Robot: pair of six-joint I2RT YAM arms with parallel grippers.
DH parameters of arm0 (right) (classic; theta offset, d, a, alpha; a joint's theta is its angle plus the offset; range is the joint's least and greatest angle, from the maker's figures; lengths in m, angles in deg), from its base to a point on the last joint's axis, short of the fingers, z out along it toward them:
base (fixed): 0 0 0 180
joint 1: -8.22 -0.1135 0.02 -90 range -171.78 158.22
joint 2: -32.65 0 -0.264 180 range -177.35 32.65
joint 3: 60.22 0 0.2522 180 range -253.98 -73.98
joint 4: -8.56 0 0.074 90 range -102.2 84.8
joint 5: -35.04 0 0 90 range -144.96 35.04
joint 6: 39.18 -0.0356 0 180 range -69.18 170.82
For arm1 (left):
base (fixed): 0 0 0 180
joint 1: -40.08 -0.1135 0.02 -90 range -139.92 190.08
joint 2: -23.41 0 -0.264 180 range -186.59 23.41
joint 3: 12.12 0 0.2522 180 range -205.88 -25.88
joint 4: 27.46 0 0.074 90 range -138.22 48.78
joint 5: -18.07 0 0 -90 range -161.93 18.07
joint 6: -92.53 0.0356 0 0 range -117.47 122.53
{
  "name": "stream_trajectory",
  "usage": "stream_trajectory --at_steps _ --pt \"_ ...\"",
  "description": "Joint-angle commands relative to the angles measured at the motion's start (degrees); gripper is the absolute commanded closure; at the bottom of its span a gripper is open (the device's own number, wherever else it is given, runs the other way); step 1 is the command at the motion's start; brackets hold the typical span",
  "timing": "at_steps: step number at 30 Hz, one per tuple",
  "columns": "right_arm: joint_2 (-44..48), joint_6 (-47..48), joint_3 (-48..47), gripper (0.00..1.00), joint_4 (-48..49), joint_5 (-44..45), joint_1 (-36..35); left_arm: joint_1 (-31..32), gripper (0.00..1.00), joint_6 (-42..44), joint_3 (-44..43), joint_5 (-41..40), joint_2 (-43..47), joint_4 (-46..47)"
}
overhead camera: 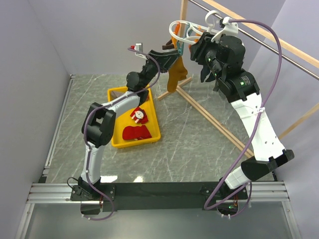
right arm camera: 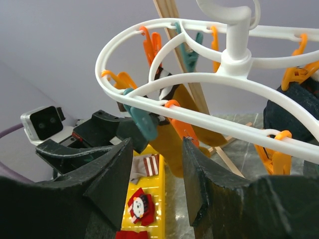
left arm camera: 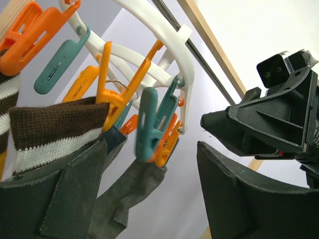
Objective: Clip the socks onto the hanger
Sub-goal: Open the clamp at the hanger.
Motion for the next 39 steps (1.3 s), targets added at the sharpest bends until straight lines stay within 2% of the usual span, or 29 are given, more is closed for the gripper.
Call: stream_trajectory --at_steps 1,29,32,33,36,39 --pt "2.5 -0.1 0.1 0.49 2.4 -0.4 0.5 0.1 0.23 -2.1 -3.8 2.3 -1.1 7.5" --pt "2.7 0.3 0.6 0.5 2.8 0.1 0.8 0.4 0.28 -3.2 -13.9 3.1 -6.4 6.2" --pt "2.5 0.3 0.4 0.49 3.0 0.0 1.0 0.5 0.34 -2.9 -13.5 3.2 -6.1 6.5" --pt "2.5 0.3 0.3 0.49 3.0 -0.1 0.9 0.4 0.41 -2.8 -12.8 2.9 -6.0 6.8" --pt "2.5 0.4 0.3 0.49 3.0 -0.1 1.0 0.4 0.54 -2.4 -11.7 2.2 -5.3 7.2" --pt "2.5 0.3 0.3 0.49 3.2 -0.2 1.1 0.5 0.61 -1.3 -12.1 2.3 -5.0 6.4"
